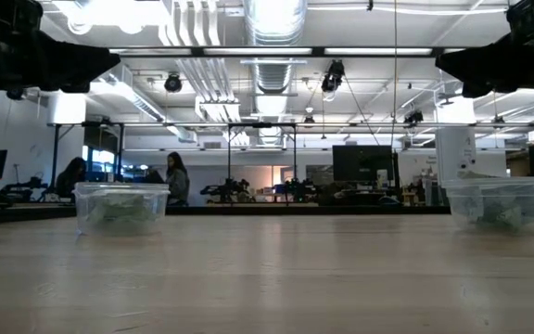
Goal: Pick and place Stevia / Truvia into bins
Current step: Return to Home Position
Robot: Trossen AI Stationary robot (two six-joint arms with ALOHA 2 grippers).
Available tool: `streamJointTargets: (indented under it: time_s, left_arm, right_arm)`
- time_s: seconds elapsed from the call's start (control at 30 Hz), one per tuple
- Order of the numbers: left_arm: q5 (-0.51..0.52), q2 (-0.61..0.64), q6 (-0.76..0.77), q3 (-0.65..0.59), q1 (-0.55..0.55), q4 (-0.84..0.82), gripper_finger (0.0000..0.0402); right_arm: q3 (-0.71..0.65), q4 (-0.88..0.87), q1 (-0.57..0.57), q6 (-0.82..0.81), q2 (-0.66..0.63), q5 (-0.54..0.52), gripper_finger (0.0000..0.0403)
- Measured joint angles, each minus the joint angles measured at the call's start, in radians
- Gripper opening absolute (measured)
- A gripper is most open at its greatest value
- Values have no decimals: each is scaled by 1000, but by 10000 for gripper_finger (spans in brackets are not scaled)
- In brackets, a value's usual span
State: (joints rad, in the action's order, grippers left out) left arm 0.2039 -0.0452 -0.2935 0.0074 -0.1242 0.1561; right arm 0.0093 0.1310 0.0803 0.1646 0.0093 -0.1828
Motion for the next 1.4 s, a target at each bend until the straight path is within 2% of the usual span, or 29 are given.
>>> streamJointTargets:
  time_s: [1.4]
  left_arm:
    - [-2, -28, -1, -3, 0, 0, 144]
  right_arm:
    - [1, 1, 0, 2, 1, 0, 52]
